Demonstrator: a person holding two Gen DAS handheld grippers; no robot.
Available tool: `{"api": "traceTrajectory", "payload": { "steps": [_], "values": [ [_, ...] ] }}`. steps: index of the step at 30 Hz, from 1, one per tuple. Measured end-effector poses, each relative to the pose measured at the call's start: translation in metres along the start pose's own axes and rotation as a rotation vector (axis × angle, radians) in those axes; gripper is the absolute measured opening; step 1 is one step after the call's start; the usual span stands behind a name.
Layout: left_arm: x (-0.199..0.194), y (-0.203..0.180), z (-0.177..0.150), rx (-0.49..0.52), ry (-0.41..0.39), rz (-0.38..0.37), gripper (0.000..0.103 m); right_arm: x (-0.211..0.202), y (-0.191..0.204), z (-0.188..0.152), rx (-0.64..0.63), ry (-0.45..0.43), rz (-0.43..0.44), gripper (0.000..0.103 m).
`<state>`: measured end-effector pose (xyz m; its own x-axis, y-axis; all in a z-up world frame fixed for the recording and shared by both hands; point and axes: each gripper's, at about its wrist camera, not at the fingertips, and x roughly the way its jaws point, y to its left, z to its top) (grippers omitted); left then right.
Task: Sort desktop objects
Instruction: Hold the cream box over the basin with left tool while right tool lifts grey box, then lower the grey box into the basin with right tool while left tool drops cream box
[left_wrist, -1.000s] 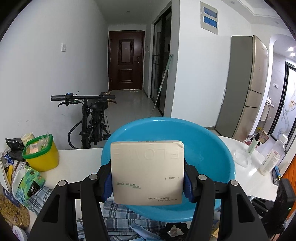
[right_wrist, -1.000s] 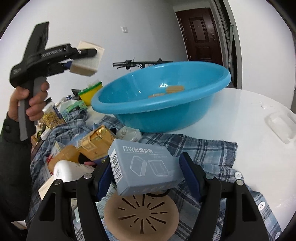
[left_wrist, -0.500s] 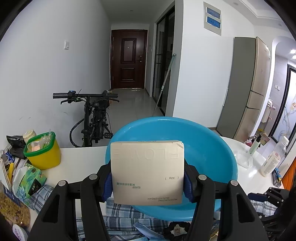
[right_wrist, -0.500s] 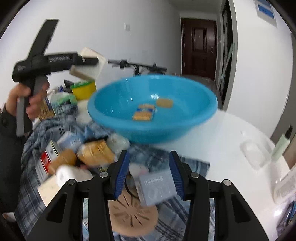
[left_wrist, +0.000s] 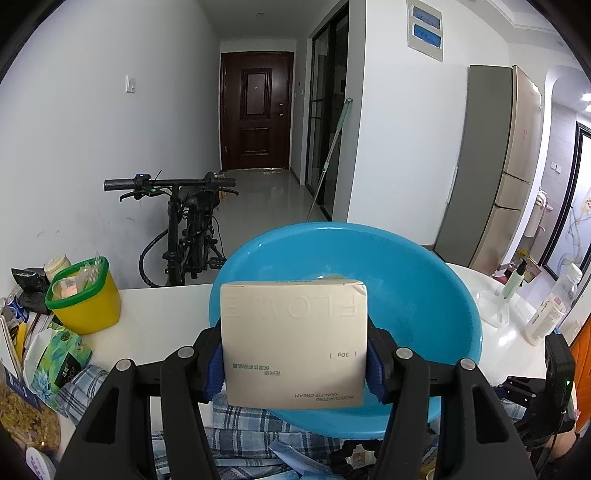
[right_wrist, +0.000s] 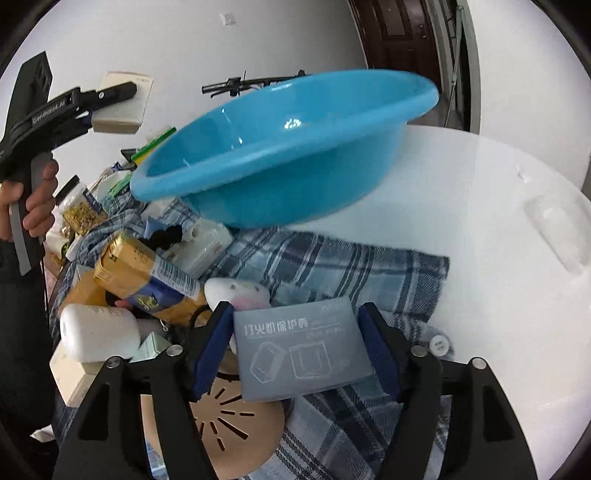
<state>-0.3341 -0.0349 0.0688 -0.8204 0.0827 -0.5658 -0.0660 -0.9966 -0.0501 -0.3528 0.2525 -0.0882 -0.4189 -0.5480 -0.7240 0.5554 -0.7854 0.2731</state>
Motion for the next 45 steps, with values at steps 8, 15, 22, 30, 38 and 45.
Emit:
{"api": "traceTrajectory", "payload": {
  "steps": [8,15,22,30,38,45],
  "values": [
    [0.005,-0.001,-0.002,0.009,0.014,0.003,0.062,-0.001,-0.003,-0.004,0.019,-0.014,0.023,0.069],
    [0.004,-0.002,-0.002,0.008,0.011,-0.001,0.062,-0.017,0.001,-0.005,0.016,-0.083,0.033,0.064],
    [0.002,-0.003,-0.001,0.006,0.005,-0.006,0.062,-0.06,0.03,0.025,-0.05,-0.195,0.022,0.064],
    [-0.002,-0.001,0.002,-0.008,-0.001,-0.007,0.062,-0.095,0.08,0.096,-0.154,-0.291,0.017,0.064],
    [-0.003,0.003,0.004,-0.019,-0.011,0.002,0.062,-0.089,0.094,0.156,-0.132,-0.34,-0.081,0.064],
    [0.0,0.004,0.004,-0.007,-0.008,0.035,0.062,-0.065,0.096,0.169,-0.161,-0.324,-0.142,0.064]
  ]
}}
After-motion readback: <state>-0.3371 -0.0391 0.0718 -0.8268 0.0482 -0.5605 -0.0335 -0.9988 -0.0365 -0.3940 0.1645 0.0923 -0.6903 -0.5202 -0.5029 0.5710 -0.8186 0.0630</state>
